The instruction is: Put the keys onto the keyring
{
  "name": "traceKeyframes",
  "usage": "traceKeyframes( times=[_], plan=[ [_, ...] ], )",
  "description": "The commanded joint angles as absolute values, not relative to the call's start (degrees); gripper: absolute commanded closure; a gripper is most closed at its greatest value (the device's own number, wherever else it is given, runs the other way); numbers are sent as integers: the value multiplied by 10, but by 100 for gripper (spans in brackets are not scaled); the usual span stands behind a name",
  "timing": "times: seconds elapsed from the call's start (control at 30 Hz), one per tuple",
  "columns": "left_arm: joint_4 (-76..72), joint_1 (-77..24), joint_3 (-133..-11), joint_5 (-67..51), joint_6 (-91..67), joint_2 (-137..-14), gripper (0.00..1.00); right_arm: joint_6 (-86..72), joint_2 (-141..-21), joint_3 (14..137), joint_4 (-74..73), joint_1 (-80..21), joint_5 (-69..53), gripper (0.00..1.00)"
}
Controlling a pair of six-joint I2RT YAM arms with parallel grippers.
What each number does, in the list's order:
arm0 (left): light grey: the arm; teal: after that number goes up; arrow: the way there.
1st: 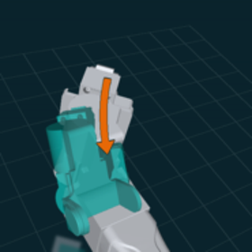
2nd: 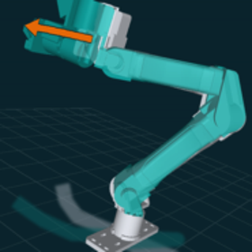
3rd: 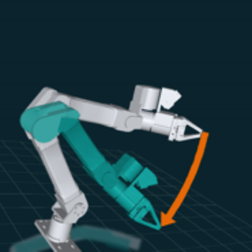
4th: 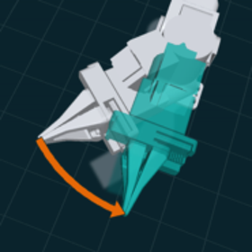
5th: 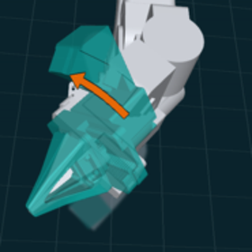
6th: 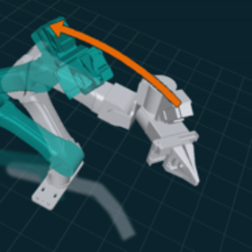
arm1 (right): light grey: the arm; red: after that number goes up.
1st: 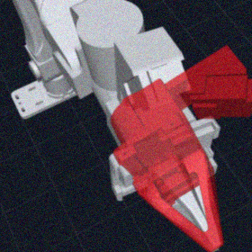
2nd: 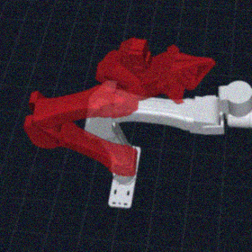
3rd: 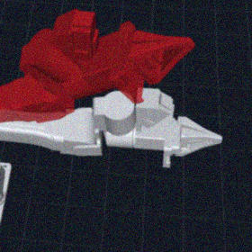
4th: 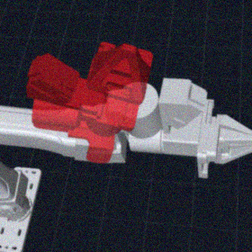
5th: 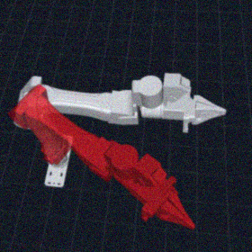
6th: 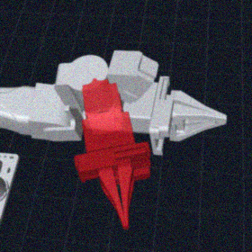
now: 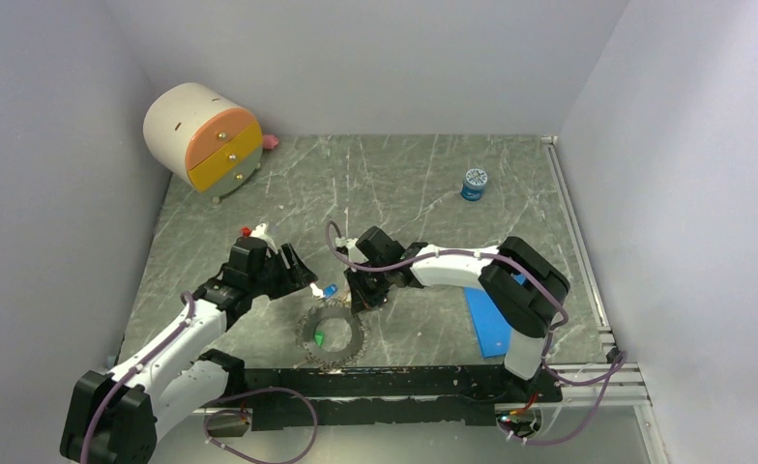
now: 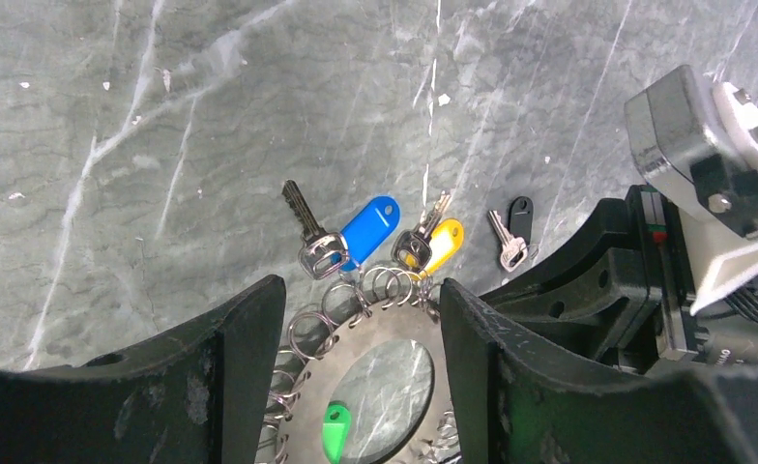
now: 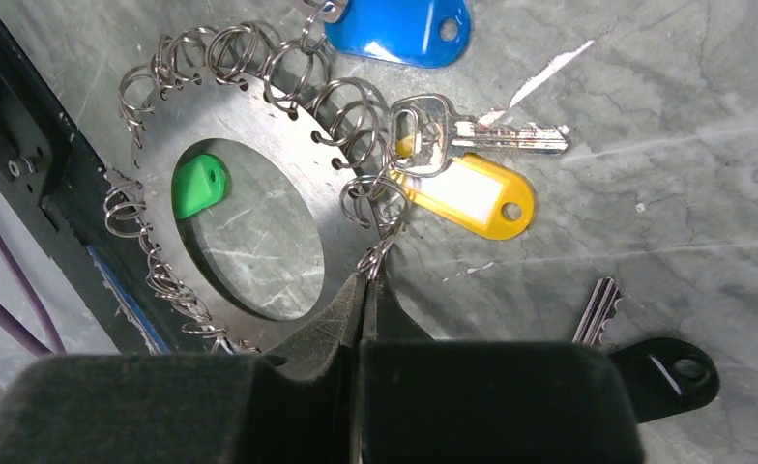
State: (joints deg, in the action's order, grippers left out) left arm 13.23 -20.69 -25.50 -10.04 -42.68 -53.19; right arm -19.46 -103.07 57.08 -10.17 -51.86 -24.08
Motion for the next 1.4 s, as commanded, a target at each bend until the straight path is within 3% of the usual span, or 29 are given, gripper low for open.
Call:
traceKeyframes(
  times=[0.0,0.5,0.93,1.37],
  plan=[
    [134,-204,-267,-88,-408,-517,36,-117,-999,617,-145,-522,-241,100],
    [67,-204,-263,-112,-282,-400,31,32,-915,645,-178,-522,-197,100],
    [-112,-204,-206,-300,-170,-352,33,153,-839,594,-117,-521,-253,100],
    [-219,-212,-196,-449,-109,-379,47,268,-802,575,-144,-520,-330,100]
  ],
)
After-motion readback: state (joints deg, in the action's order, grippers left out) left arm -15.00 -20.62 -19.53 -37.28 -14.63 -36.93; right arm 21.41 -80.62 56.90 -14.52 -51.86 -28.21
